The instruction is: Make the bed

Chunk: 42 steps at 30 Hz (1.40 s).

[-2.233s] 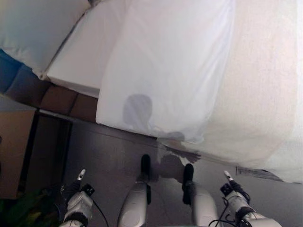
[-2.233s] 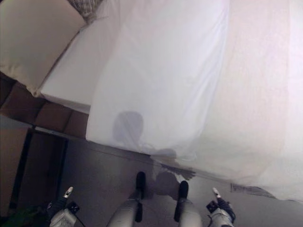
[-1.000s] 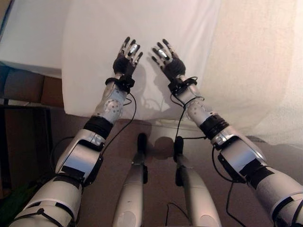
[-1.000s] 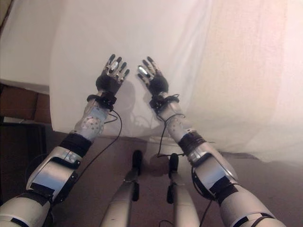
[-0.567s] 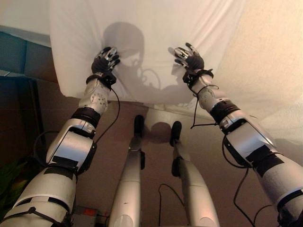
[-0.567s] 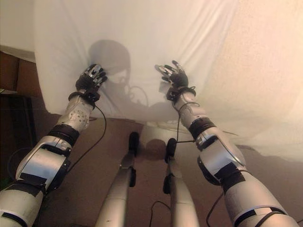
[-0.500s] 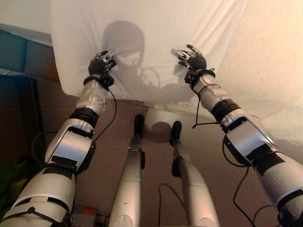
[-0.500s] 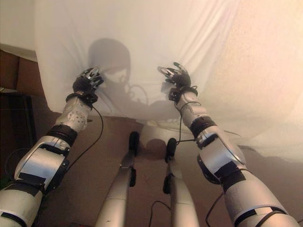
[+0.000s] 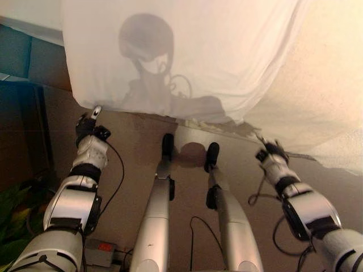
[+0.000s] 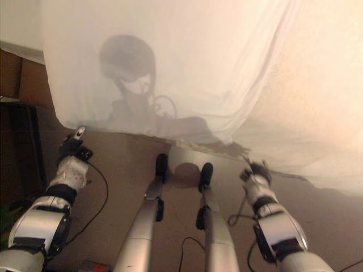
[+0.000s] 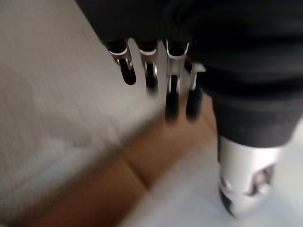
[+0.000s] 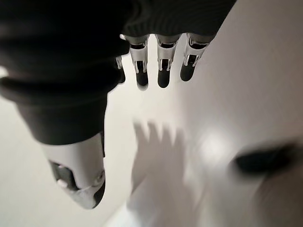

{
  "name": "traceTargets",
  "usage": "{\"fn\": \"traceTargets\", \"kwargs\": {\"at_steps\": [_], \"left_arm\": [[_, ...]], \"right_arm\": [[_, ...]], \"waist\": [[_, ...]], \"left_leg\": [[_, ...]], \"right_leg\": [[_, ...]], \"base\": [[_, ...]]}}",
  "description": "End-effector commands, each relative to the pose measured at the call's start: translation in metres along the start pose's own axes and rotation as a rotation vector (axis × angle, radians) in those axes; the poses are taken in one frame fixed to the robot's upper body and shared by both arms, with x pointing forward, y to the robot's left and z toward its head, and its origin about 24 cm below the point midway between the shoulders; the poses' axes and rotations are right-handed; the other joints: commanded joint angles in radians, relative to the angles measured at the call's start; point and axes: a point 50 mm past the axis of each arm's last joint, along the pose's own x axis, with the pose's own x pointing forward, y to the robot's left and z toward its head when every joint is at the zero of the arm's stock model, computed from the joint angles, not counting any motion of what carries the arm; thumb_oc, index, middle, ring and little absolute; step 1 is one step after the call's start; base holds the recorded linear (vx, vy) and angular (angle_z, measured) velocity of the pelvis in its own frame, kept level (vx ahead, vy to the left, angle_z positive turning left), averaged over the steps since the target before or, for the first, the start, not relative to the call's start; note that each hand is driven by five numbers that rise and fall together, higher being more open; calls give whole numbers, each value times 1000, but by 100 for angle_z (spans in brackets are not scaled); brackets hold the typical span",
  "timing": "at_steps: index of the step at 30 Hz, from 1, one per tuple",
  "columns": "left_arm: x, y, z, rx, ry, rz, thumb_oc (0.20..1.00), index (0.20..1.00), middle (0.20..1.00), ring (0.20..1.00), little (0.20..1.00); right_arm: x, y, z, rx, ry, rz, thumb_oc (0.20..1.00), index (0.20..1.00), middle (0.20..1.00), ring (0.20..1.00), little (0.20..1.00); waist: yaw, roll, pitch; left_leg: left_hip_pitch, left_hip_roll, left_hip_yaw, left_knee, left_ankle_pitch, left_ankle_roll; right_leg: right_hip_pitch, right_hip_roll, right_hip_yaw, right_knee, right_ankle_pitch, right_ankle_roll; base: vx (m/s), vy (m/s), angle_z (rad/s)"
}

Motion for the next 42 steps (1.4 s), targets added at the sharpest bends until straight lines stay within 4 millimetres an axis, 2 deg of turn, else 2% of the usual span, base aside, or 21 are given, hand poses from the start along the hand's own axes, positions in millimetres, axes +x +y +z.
{"fn": "traceTargets", "kwargs": {"at_steps": [1,3,5,10,11,13,14,15,16,17,19,20,21,22,23,25,26,27,30,35,42], "left_arm": [[-9,21,-26,-19,4,65,1000,1000,1000,1000,1000],[-17,46,-49,-19,52,114,1000,1000,1000,1000,1000],[-27,71,-70,1,101,163,1000,1000,1000,1000,1000],[-45,117,-99,101,190,222,1000,1000,1000,1000,1000],[-53,132,-110,180,236,206,1000,1000,1000,1000,1000],[-57,139,-114,239,248,182,1000,1000,1000,1000,1000],[-63,150,-120,377,292,137,1000,1000,1000,1000,1000],[-63,150,-120,377,292,136,1000,1000,1000,1000,1000],[-75,165,-132,481,352,99,1000,1000,1000,1000,1000],[-75,164,-132,481,352,99,1000,1000,1000,1000,1000],[-86,177,-144,521,417,109,1000,1000,1000,1000,1000],[-96,183,-154,658,464,68,1000,1000,1000,1000,1000],[-96,183,-154,658,464,68,1000,1000,1000,1000,1000],[-108,190,-167,790,539,21,1000,1000,1000,1000,1000],[-108,190,-167,790,539,21,1000,1000,1000,1000,1000],[-127,193,-188,883,635,-59,1000,1000,1000,1000,1000],[-127,193,-188,883,635,-59,1000,1000,1000,1000,1000],[-136,188,-197,929,663,-134,1000,1000,1000,1000,1000],[-152,198,-208,997,743,-165,1000,1000,1000,1000,1000],[-176,220,-219,1198,871,-209,1000,1000,1000,1000,1000],[-180,232,-216,1318,913,-257,1000,1000,1000,1000,1000]], "right_arm": [[6,-36,-5,-39,-12,-103,1000,1000,1000,1000,1000],[4,-55,-28,-70,22,-145,1000,1000,1000,1000,1000],[3,-75,-40,-116,35,-182,1000,1000,1000,1000,1000],[1,-96,-48,-215,19,-183,1000,1000,1000,1000,1000],[0,-100,-51,-201,23,-126,1000,1000,1000,1000,1000],[-1,-107,-56,-218,43,-111,1000,1000,1000,1000,1000],[-2,-110,-60,-270,51,-50,1000,1000,1000,1000,1000],[-2,-110,-60,-270,51,-50,1000,1000,1000,1000,1000],[-5,-128,-71,-406,90,-56,1000,1000,1000,1000,1000],[-5,-128,-71,-406,89,-56,1000,1000,1000,1000,1000],[-10,-130,-86,-547,132,-6,1000,1000,1000,1000,1000],[-16,-124,-103,-756,159,92,1000,1000,1000,1000,1000],[-16,-124,-103,-756,159,92,1000,1000,1000,1000,1000],[-20,-129,-112,-869,182,137,1000,1000,1000,1000,1000],[-20,-129,-112,-869,182,136,1000,1000,1000,1000,1000],[-27,-134,-127,-1006,227,184,1000,1000,1000,1000,1000],[-27,-134,-127,-1006,227,184,1000,1000,1000,1000,1000],[-30,-140,-133,-1032,251,188,1000,1000,1000,1000,1000],[-39,-152,-150,-1042,326,179,1000,1000,1000,1000,1000],[-53,-169,-173,-1019,445,144,1000,1000,1000,1000,1000],[-53,-166,-175,-1069,453,184,1000,1000,1000,1000,1000]], "waist": [[-1,54,-5],[-7,59,-5],[-12,66,-5],[-26,87,-5],[-34,98,-5],[-38,104,-5],[-49,113,-9],[-49,114,-8],[-51,121,-54],[-51,122,-56],[-56,115,-102],[-55,96,-143],[-55,97,-145],[-58,80,-181],[-58,80,-183],[-64,58,-237],[-64,58,-239],[-70,57,-261],[-78,57,-314],[-82,41,-371],[-74,38,-392]], "left_leg": [[47,-96,58,56,-108,18],[84,-94,60,54,-108,21],[140,-92,64,45,-105,25],[314,-83,65,22,-98,25],[395,-76,58,2,-89,21],[436,-73,54,-14,-81,17],[519,-61,46,-62,-51,1],[521,-60,46,-66,-46,1],[563,-45,44,-105,-21,-15],[561,-44,44,-107,-18,-15],[582,-25,56,-127,6,-43],[607,-13,58,-123,2,-50],[605,-13,58,-124,3,-50],[633,-21,68,-100,-23,-46],[630,-21,67,-100,-22,-46],[694,-48,73,-45,-102,-26],[692,-49,73,-46,-101,-26],[723,-47,74,-63,-108,-22],[774,-27,86,-157,-87,-7],[850,-22,94,-271,-60,-5],[873,-24,97,-276,-70,-2]], "right_leg": [[48,-11,3,103,-89,62],[71,-13,2,120,-100,58],[110,-15,6,142,-116,55],[242,-19,1,197,-161,46],[305,-15,2,210,-183,38],[342,-14,3,208,-189,35],[421,-5,-2,192,-197,31],[423,-3,-4,186,-191,30],[471,9,-12,155,-195,27],[470,11,-13,150,-190,26],[513,22,-25,105,-189,26],[553,39,-18,60,-173,23],[552,40,-18,57,-170,23],[588,43,-9,25,-155,21],[586,44,-9,23,-153,21],[616,48,12,-14,-130,23],[614,48,12,-15,-129,23],[623,56,19,-19,-125,26],[659,83,39,-71,-106,30],[719,91,29,-138,-85,39],[757,90,29,-161,-79,44]], "base": [[-35,-18,2],[-40,-7,-6],[-50,-21,-16],[-78,-57,-18],[-63,-92,-19],[-108,-144,-13],[-136,-179,-4],[-127,-260,-3],[-42,-124,-6],[-75,-220,-2],[-102,-237,13],[-95,-215,15],[-96,-234,1],[-26,-86,-14],[-63,-124,-21],[-54,-83,-25],[-27,-63,-34],[23,-24,-26],[24,-19,-1],[25,-5,-9],[22,4,4]]}}
